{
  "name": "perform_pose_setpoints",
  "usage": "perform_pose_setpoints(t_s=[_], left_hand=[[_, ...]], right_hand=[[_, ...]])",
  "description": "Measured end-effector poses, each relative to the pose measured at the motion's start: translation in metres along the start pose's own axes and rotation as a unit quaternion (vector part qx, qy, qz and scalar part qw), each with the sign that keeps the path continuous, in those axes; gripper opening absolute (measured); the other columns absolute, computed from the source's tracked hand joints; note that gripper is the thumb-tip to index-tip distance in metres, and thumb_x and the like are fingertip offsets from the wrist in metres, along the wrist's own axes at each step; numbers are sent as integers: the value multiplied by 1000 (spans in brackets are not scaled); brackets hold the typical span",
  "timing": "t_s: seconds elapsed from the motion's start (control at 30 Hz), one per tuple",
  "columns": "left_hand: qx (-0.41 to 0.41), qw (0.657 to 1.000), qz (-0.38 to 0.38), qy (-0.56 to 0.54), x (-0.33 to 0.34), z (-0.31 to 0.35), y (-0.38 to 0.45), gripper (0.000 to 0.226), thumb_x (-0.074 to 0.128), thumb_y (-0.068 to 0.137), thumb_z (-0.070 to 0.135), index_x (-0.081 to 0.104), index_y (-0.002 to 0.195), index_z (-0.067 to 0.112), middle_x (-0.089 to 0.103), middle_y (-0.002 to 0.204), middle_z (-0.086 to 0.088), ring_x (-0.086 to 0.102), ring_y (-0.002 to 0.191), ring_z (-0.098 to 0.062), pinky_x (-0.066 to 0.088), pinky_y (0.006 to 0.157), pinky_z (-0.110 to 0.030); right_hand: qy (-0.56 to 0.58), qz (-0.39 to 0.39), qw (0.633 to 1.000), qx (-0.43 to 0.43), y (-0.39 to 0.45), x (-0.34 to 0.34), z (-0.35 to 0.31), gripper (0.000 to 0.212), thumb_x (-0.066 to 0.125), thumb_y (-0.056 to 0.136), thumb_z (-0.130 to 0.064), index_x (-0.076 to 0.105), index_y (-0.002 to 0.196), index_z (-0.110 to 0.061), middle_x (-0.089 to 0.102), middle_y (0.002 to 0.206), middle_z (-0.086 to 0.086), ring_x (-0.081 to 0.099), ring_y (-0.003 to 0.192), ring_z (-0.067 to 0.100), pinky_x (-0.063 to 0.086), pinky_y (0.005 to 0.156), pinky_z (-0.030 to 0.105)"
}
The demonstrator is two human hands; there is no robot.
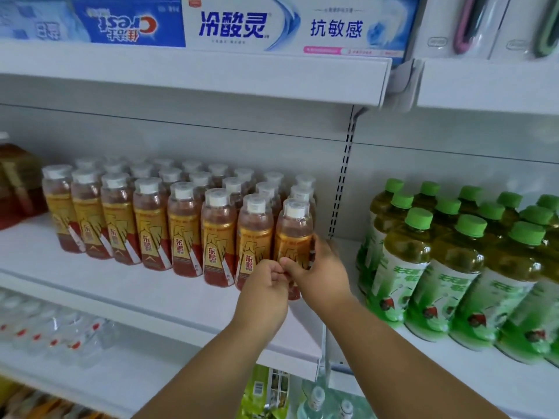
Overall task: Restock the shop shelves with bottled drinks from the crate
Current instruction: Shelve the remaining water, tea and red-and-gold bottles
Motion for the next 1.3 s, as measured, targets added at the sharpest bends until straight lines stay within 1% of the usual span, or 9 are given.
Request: perform_pose_setpoints(t_s=[0.1, 0.2, 0.37, 0.63, 0.77, 0.83, 0.97, 1.13, 1.3], left_hand=[[8, 1000, -1, 15, -1, 3, -4, 19, 50, 101, 11, 60, 98, 27, 68, 92, 2, 69, 80, -6, 59, 83, -33], [30, 999, 26, 12, -12, 5, -13, 19, 53, 102, 15, 61, 98, 32, 70, 91, 10, 67, 79, 4, 51, 71, -14], [86, 990, 109, -19, -56, 18, -43, 19, 53, 103, 15, 64, 98, 30, 69, 91, 23, 67, 85, 4, 51, 73, -14], [113, 954, 279, -3, -202, 8, -145, 30, 49, 103, 10, 61, 91, 35, 69, 87, 19, 66, 84, 3, 47, 69, -6], [93, 920, 380, 28, -290, -20, -225, 31, 49, 101, 19, 61, 90, 46, 69, 89, 16, 68, 87, -5, 55, 80, -28], [76, 895, 439, 35, -338, -39, -280, 27, 49, 94, 26, 61, 88, 50, 67, 87, 17, 67, 86, -10, 56, 83, -36], [45, 838, 541, 57, -428, -67, -395, 26, 48, 90, 29, 60, 87, 52, 68, 85, 18, 67, 84, -9, 54, 80, -33], [11, 770, 635, 70, -511, -86, -521, 28, 47, 89, 26, 62, 85, 50, 69, 85, 18, 69, 85, -7, 51, 75, -21], [-33, 700, 711, 67, -566, -114, -617, 36, 46, 93, 15, 62, 84, 47, 68, 85, 18, 69, 84, -7, 53, 74, -23]], right_hand=[[-17, 19, 1000, -11, -7, -4, -4, 70, 73, 84, -47, 47, 141, -18, 54, 128, 6, 53, 120, 24, 48, 99, 40], [31, 87, 996, -18, -28, -7, -15, 66, 74, 85, -41, 48, 140, -14, 50, 128, 6, 48, 123, 25, 43, 104, 42], [122, 105, 982, -102, -62, 3, -60, 41, 74, 87, -31, 53, 121, -22, 45, 112, -7, 51, 107, 14, 46, 92, 28], [213, -38, 953, -211, -145, 59, -178, 21, 67, 91, -31, 51, 104, -34, 49, 103, -16, 50, 100, 3, 37, 82, 5], [234, -123, 922, -281, -217, 107, -241, 22, 67, 90, -31, 48, 101, -35, 49, 100, -13, 48, 94, 1, 36, 81, 6], [236, -180, 901, -316, -268, 138, -278, 22, 70, 88, -28, 54, 102, -31, 50, 99, -12, 47, 94, 2, 37, 80, 8], [267, -292, 846, -357, -383, 194, -360, 24, 71, 88, -26, 57, 108, -27, 50, 103, -11, 48, 97, 2, 42, 82, 18], [321, -378, 769, -404, -512, 243, -445, 25, 72, 88, -23, 59, 109, -25, 52, 104, -10, 48, 94, 0, 34, 81, 3], [311, -438, 696, -477, -612, 284, -499, 29, 77, 82, -13, 65, 108, -10, 55, 99, -5, 53, 93, 13, 37, 79, 15]])
Point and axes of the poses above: each hand's wrist, its own y-axis towards the middle knuckle, its own x-axis out of the palm, z = x × y, the point moved 3 cm from there along y, towards the middle knuckle
